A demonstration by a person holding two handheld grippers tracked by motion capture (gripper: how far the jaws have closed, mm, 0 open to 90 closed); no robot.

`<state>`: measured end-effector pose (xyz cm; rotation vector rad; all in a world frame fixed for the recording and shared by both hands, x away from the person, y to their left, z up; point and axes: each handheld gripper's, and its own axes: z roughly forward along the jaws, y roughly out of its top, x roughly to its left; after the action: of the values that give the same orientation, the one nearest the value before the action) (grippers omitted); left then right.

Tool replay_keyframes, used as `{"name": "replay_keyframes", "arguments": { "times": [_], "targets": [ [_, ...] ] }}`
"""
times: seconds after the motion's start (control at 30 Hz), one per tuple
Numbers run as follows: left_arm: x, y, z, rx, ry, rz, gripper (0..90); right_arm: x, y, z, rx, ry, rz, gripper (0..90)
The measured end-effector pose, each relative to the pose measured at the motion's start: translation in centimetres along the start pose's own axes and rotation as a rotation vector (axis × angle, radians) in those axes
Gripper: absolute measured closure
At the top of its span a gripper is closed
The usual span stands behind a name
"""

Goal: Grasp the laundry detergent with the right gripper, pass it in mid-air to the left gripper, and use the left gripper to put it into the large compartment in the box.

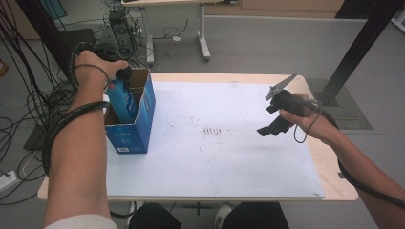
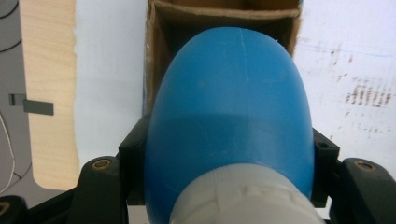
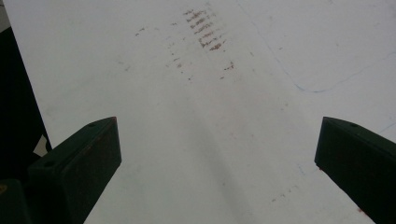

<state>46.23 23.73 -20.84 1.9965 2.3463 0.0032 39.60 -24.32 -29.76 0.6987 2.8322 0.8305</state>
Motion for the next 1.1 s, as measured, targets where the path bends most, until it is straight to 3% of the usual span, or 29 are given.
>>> {"name": "replay_keyframes", "arguments": {
  "times": [0.43, 1.1],
  "targets": [
    [-0.1, -0.5, 4.1, 0.016, 0.007, 0.032, 37.2, 0.0, -0.1, 0.3, 0.003, 0.006, 0.007, 0.3],
    [-0.3, -0.7, 6.9, 0.020, 0.031, 0.051, 37.1, -0.4, -0.9, 0.4, 0.003, 0.003, 0.026, 0.3]
  ]
}}
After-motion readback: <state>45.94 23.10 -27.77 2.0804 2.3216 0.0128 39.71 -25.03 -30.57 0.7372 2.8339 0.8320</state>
